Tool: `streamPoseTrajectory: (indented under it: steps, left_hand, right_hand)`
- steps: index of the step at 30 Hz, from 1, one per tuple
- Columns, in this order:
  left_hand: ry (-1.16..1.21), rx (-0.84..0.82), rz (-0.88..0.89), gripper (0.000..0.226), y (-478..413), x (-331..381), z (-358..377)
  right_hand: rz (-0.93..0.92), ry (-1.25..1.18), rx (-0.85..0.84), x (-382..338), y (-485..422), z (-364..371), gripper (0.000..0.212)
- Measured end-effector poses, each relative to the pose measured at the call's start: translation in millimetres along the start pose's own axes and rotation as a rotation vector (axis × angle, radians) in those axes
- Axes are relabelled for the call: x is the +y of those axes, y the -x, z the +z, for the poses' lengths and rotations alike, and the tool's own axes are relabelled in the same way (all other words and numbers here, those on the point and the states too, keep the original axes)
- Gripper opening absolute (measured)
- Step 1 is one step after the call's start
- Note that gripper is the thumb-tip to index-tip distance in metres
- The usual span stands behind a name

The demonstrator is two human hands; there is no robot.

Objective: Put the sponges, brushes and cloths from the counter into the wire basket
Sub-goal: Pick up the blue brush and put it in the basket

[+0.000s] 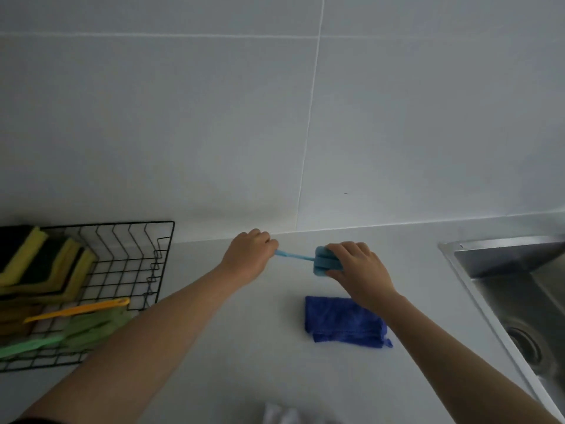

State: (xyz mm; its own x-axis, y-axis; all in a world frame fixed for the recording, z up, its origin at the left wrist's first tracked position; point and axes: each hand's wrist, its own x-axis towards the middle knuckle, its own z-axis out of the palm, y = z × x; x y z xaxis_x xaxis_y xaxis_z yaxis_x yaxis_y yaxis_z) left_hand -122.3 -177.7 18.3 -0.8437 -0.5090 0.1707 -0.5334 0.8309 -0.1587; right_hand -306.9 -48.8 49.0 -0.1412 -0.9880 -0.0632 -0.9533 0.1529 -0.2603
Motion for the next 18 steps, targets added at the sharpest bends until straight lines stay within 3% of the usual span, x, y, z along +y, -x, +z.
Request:
streamPoseTrajectory:
  steps: [9, 18]
  left_hand:
    - [-0.038, 0.079, -0.158, 0.025, 98.0, -78.2, -61.3]
    - [0.023, -0.031, -0.392, 0.007, 222.0, -153.9, -80.0]
  right_hand:
    - [-0.191, 0.024, 0.097, -121.0, -3.6, -14.1, 0.040]
    - [-0.332, -0.046, -0.026, -254.7, -19.7, 17.4, 0.044]
